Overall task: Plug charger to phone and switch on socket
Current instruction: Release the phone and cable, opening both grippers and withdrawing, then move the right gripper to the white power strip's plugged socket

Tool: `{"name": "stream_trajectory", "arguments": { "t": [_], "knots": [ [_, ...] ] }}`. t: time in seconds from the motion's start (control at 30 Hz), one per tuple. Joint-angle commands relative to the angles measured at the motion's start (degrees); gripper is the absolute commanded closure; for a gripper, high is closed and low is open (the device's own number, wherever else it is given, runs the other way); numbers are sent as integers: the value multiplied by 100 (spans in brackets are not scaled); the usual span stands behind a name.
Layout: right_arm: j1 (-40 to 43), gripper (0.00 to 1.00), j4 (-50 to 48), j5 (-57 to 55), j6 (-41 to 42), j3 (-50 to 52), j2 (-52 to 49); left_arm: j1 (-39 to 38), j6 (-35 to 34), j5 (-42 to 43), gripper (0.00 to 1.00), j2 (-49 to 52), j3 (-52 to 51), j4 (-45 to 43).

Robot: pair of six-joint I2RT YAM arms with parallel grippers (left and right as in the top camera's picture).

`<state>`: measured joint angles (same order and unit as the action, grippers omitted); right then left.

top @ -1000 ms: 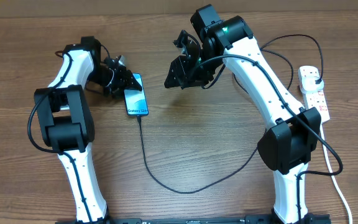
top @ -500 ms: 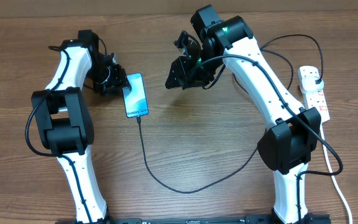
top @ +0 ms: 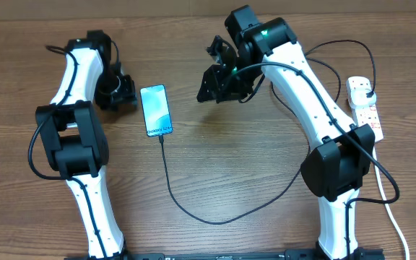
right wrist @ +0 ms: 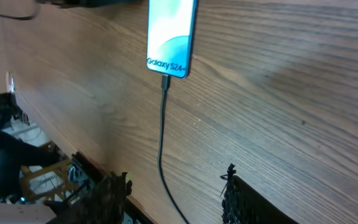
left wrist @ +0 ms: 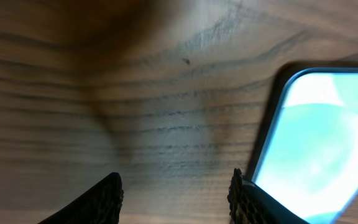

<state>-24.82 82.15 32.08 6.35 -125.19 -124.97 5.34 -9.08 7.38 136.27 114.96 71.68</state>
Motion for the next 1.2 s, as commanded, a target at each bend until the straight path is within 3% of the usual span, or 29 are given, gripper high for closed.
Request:
{"name": "stream_trajectory", "arguments": {
  "t": [0.0,0.13,0.47,0.53,0.6,0.63,0.93,1.17],
  "knots": [
    [232,48,26,-52,-37,-94,210,31,-81,-199,42,-229,619,133],
    [601,48,81,-50,-37,-146,229,31,-90,-109,43,-437,979,291],
    [2428,72,291,-48,-39,-251,326,24,-234,15,40,-739,1161,299],
    [2863,82,343,-50,-39,-251,326,22,-234,13,32,-737,1145,308],
    [3294,96,404,-50,-44,-251,326,22,-234,13,11,-737,1141,306],
    [3510,96,439,-50,-44,-251,326,22,-234,13,1,-737,1141,308],
    [5311,96,549,28,-83,-245,326,22,-234,13,0,-737,1141,306],
    [6395,96,444,863,-83,-105,326,22,-232,9,0,-737,1141,304]
  ]
}}
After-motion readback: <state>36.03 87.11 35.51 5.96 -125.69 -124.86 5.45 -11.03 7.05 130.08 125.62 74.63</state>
